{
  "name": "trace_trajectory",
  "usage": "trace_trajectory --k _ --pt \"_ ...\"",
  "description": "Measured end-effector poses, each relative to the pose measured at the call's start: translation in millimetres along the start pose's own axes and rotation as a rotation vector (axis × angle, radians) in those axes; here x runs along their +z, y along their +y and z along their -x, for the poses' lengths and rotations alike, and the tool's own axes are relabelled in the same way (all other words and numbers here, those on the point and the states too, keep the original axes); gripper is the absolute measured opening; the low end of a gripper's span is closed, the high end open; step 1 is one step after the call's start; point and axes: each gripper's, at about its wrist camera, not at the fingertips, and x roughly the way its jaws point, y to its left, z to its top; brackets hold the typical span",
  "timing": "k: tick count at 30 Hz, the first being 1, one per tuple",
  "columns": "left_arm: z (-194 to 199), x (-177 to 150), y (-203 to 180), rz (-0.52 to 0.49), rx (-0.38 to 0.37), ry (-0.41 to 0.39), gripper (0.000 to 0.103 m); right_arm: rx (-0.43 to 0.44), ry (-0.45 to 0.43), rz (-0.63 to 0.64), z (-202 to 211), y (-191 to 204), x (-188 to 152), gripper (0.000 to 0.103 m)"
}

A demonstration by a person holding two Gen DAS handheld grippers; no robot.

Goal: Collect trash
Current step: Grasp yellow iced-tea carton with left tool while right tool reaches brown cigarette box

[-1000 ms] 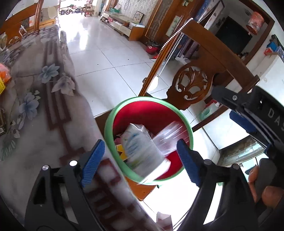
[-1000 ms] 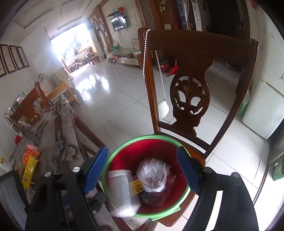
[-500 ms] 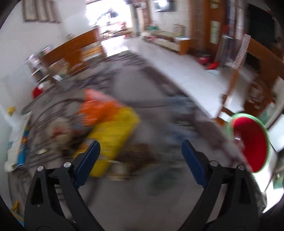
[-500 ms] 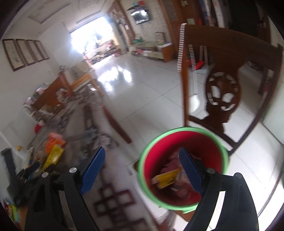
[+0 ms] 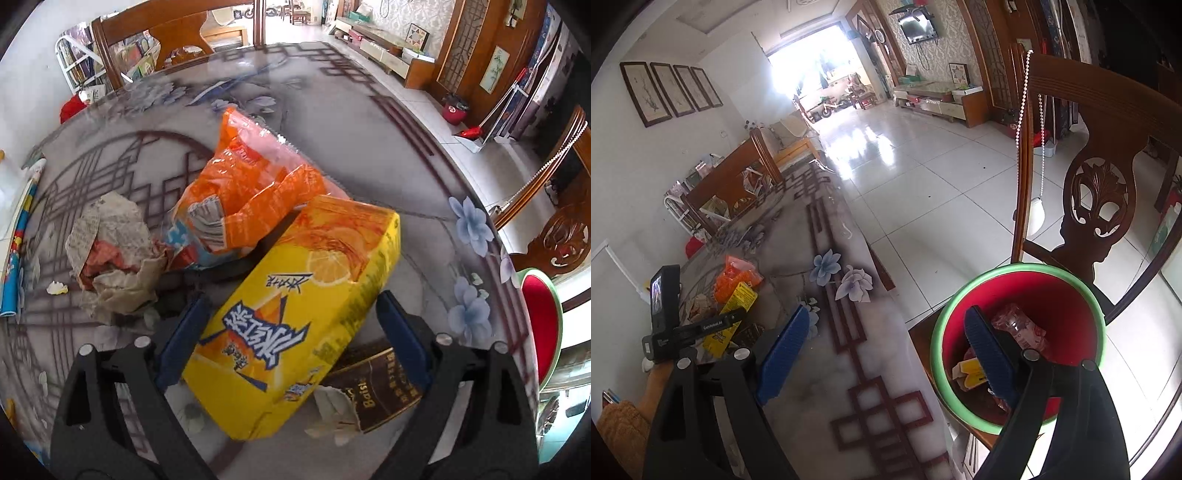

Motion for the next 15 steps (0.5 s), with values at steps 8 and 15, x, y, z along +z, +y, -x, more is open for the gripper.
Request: trace_trajectory --k 8,15 --pt "41.4 -22.4 -7.9 -0.105 0.022 -0.087 0.029 -0.011 0.021 0.037 -7.6 13.6 -2.4 0.083" --pt "68.5 -83.1 15.8 -0.080 -0.056 -0.042 0.005 -0.003 0.084 0.109 -18.4 37.3 -13.2 0.083"
